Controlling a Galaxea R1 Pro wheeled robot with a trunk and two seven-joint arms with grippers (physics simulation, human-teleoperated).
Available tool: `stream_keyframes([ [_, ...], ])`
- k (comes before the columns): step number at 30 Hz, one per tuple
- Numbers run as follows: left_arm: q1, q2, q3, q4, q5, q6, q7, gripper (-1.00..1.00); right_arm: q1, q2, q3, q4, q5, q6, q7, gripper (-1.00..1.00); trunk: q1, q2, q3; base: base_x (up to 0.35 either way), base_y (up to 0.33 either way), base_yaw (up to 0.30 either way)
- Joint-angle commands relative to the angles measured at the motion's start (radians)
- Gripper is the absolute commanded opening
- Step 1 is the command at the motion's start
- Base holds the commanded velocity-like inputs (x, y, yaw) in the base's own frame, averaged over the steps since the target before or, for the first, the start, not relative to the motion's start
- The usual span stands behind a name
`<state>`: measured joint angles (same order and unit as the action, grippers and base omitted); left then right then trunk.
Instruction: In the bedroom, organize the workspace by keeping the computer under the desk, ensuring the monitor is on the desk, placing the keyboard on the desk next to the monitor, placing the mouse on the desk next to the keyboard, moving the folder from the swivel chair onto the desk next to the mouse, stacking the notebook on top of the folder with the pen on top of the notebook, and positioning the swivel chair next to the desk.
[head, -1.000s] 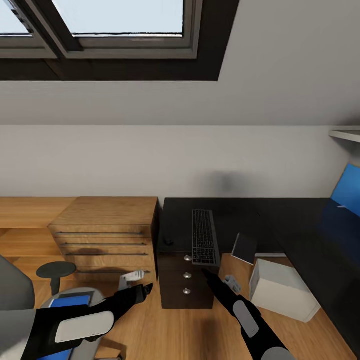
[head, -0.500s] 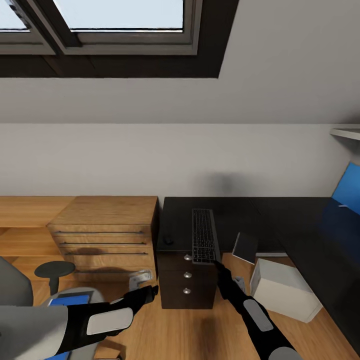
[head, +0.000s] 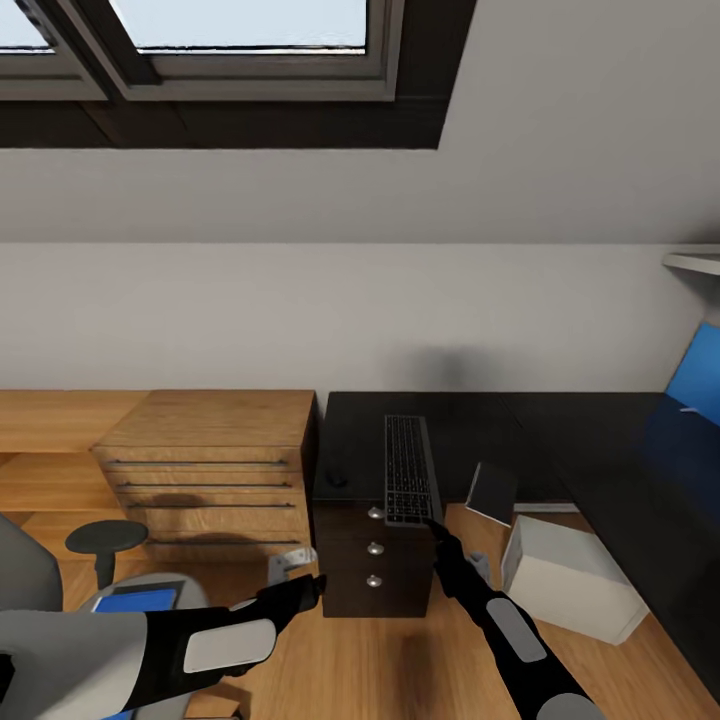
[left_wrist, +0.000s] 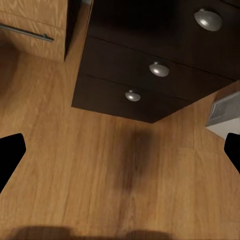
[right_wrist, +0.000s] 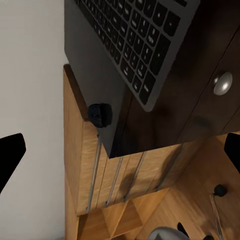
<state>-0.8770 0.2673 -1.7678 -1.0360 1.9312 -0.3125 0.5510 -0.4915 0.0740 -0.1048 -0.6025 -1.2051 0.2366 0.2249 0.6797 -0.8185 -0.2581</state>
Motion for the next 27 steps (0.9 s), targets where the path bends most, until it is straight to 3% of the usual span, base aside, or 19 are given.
stream_keyframes([
  [1,-0.002,0.000,-0.004,-0.003,0.006,-0.007,0.001,1.00,-0.001,0.001,-0.007,-0.001,-0.007,0.009,0.002,1.00,0.004,-0.009,-0.005,0.000,0.000,0.000],
  [6,-0.002,0.000,-0.004,-0.012,0.006,-0.008,0.005,1.00,0.000,0.001,-0.009,-0.001,-0.007,0.006,0.001,1.00,0.023,-0.044,-0.020,0.000,0.000,0.000],
  [10,-0.002,0.005,-0.006,-0.064,0.003,-0.013,0.052,1.00,-0.001,0.001,-0.010,-0.002,-0.006,0.003,0.001,1.00,0.039,-0.072,-0.033,0.000,0.000,0.000],
  [13,-0.002,0.024,-0.005,-0.142,-0.003,-0.015,0.123,1.00,-0.001,0.001,-0.010,-0.002,-0.006,0.002,0.001,1.00,0.050,-0.093,-0.042,0.000,0.000,0.000],
  [16,-0.002,0.071,-0.002,-0.263,-0.025,-0.017,0.215,1.00,-0.001,0.001,-0.010,-0.002,-0.005,0.002,0.000,1.00,0.062,-0.114,-0.052,0.000,0.000,0.000],
  [17,-0.002,0.084,-0.001,-0.295,-0.036,-0.017,0.237,1.00,-0.001,0.001,-0.010,-0.002,-0.005,0.001,0.000,1.00,0.065,-0.121,-0.055,0.000,0.000,0.000],
  [18,-0.002,0.119,0.002,-0.380,-0.081,-0.017,0.300,1.00,-0.001,0.001,-0.010,-0.002,-0.005,0.001,-0.001,1.00,0.069,-0.128,-0.058,0.000,0.000,0.000],
  [20,-0.002,0.134,0.003,-0.416,-0.119,-0.017,0.337,1.00,-0.001,0.001,-0.010,-0.002,-0.005,0.001,-0.001,1.00,0.077,-0.142,-0.064,0.000,0.000,0.000],
  [21,-0.002,0.143,0.002,-0.439,-0.154,-0.017,0.365,1.00,-0.001,0.001,-0.010,-0.002,-0.005,0.001,-0.001,1.00,0.081,-0.149,-0.067,0.000,0.000,0.000],
  [27,-0.002,0.150,0.001,-0.470,-0.213,-0.017,0.406,1.00,0.000,0.001,-0.010,-0.002,-0.005,0.001,0.000,1.00,0.104,-0.191,-0.086,0.000,0.000,0.000],
])
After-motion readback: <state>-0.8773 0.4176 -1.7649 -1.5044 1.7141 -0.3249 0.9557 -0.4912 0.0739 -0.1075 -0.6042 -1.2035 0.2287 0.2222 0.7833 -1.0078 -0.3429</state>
